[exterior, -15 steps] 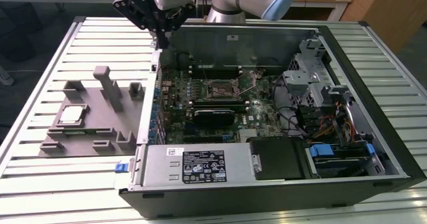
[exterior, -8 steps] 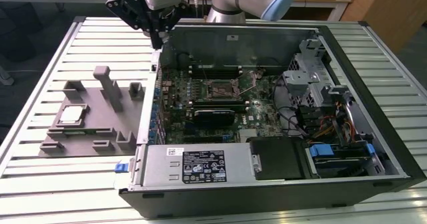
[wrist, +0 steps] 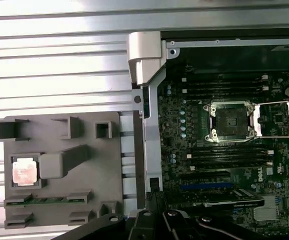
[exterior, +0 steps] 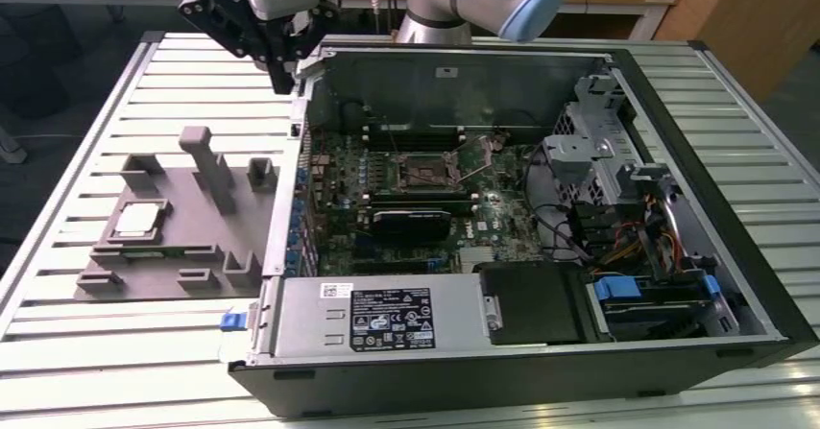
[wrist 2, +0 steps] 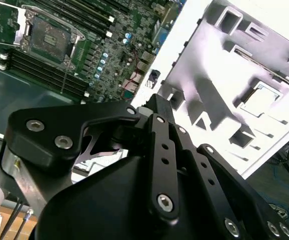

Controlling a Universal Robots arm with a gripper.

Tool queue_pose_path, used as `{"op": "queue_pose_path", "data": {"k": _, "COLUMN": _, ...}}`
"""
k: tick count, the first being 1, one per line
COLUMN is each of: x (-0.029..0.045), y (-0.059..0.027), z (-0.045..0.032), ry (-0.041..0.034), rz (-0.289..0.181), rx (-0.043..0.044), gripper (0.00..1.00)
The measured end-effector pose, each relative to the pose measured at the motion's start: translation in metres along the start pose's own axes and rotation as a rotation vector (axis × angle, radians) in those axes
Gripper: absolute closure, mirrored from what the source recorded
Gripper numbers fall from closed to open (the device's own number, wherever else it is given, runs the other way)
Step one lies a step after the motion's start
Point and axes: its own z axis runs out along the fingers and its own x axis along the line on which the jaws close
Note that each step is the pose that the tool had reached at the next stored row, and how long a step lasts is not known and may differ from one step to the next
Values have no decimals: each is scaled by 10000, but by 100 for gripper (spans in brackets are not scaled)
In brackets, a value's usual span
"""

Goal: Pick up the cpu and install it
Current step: 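Reach for the cpu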

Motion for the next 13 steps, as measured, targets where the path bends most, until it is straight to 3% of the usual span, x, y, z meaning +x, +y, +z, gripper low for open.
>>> {"op": "queue_pose_path", "data": {"k": 5, "x": 95, "y": -8, "z": 9, "ry": -1, "rz": 1, "rx": -1, "gripper": 89}}
{"op": "queue_pose_path", "data": {"k": 13, "x": 306, "y": -22, "z": 25, "ry": 0, "rz": 1, "rx": 0, "gripper": 89}}
